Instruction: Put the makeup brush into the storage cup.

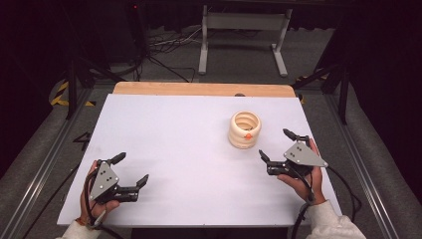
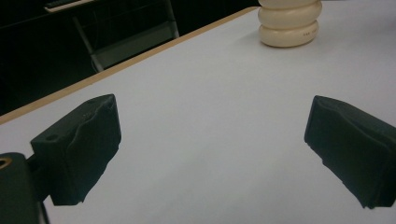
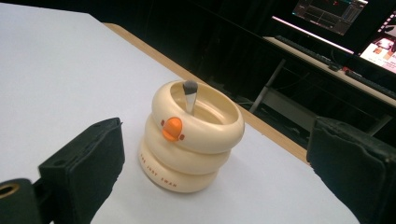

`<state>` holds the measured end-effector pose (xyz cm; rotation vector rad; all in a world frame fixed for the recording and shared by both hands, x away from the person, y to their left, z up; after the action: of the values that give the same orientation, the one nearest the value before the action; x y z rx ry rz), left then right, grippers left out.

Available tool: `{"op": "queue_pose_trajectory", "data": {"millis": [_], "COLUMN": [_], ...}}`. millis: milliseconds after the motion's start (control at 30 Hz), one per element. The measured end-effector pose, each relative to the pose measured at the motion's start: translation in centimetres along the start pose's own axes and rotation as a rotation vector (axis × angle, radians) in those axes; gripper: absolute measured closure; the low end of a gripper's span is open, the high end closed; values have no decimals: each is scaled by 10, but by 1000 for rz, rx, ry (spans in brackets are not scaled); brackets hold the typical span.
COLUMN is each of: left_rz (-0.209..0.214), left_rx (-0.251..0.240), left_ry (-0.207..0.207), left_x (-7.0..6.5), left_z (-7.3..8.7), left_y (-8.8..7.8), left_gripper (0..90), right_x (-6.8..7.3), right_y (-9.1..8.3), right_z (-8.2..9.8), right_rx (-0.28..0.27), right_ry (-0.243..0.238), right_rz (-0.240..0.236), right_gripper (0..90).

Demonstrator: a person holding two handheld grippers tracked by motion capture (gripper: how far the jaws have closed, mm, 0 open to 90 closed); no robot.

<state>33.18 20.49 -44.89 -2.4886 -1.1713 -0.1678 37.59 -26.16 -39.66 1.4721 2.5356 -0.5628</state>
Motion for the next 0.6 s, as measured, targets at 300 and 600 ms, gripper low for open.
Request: {"op": "queue_pose_trajectory", "data": {"millis": [300, 600], "left_rz": [1, 6], "left_rx": [-3, 2], "left_ry": [-3, -2], "left_x": [0, -1], "left_z": [0, 0], "left_y": [-1, 1], "left_gripper": [44, 44], "right_x": [2, 3], "right_y": [-11, -21], "right_z": [12, 28], "right_rx": [18, 47], "right_ry": [-7, -21], "right_rz": [8, 14], "right_gripper": [48, 48]}}
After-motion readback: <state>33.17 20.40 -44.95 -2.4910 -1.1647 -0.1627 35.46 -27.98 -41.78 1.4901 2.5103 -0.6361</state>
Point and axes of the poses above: each handheld gripper's, and its own axes: y roughly forward along the jaws, z roughly out of its underside, x roughly to its left, the point moved 4 cm from there along y, roughly forward along the jaws, and after that the axes turned 5 degrees about y, right-handed, at the moved point
